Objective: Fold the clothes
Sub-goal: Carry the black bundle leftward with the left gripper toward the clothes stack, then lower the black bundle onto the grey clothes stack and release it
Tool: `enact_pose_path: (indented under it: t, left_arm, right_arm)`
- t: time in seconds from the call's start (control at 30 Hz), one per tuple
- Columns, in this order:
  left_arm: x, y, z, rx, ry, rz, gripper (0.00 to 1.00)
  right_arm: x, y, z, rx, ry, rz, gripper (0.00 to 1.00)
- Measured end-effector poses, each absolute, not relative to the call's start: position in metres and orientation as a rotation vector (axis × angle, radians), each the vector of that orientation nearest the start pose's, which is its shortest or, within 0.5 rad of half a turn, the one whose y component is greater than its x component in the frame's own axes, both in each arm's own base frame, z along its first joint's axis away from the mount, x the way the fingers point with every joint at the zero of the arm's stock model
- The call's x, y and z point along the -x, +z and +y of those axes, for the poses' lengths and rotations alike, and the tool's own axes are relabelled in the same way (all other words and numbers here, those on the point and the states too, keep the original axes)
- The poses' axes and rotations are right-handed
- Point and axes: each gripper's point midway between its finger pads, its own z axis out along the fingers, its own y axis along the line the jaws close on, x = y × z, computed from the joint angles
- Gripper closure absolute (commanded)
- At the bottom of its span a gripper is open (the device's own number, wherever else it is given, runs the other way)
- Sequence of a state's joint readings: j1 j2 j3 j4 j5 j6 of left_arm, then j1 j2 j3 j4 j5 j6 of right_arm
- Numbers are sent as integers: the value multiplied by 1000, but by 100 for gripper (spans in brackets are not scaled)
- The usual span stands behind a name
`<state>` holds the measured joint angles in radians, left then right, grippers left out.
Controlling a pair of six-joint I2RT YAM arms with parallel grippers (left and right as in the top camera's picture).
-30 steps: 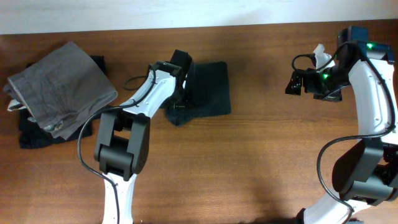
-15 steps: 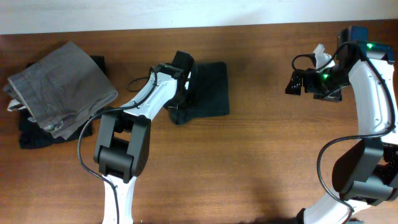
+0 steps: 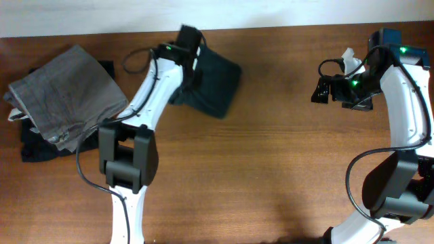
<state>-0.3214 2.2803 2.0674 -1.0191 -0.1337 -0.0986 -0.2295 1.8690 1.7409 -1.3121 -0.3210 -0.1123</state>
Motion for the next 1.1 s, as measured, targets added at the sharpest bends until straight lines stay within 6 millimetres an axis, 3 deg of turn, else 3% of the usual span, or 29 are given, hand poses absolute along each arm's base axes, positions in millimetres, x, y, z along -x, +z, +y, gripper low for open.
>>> enact_pose_path:
  t: [0.37, 0.5, 0.67, 0.77, 0.83, 0.97, 1.1]
  left_arm:
    - [-543, 140, -70, -97, 123, 2672, 99]
    - [-556, 186, -35, 0, 129, 2590, 100]
    - [-563, 261, 17, 129, 147, 2434, 100]
    - [-558, 286, 48, 197, 164, 2382, 100]
    - [-554, 292, 70, 245, 181, 2368, 100]
    - [-538, 285, 114, 359, 209, 2404, 99]
    - [-525, 279, 144, 454, 153, 2424, 99]
  right_arm:
    - [-381, 159, -33, -142, 435, 2925, 1]
    - [-381, 159, -33, -140, 435, 2925, 1]
    - [-381, 159, -33, -142, 435, 2925, 1]
    - [-382, 159, -33, -142, 435, 2924, 1]
    - [-381, 159, -33, -142, 435, 2925, 1]
    - [-382, 159, -33, -141, 435, 2924, 1]
    - [-381, 159, -33, -141, 435, 2925, 1]
